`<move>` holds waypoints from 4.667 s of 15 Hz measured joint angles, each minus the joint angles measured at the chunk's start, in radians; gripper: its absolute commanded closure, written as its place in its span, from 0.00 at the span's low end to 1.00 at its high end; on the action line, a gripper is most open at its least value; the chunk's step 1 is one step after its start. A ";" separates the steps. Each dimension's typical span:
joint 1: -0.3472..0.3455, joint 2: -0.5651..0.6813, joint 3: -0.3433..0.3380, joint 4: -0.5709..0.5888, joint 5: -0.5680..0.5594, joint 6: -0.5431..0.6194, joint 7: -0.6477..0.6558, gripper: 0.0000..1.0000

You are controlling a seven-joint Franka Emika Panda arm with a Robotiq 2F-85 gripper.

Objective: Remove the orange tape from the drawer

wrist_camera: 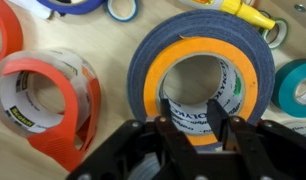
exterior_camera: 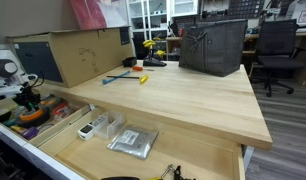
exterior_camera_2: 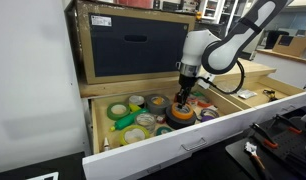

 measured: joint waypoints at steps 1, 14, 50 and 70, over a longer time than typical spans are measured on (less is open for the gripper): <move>0.000 0.000 -0.003 0.000 -0.001 -0.002 0.000 0.62; 0.002 -0.022 -0.040 -0.008 -0.106 -0.042 0.083 0.00; -0.095 0.016 0.115 -0.007 0.071 -0.041 -0.046 0.96; -0.174 -0.294 -0.049 -0.296 -0.056 0.073 -0.018 0.96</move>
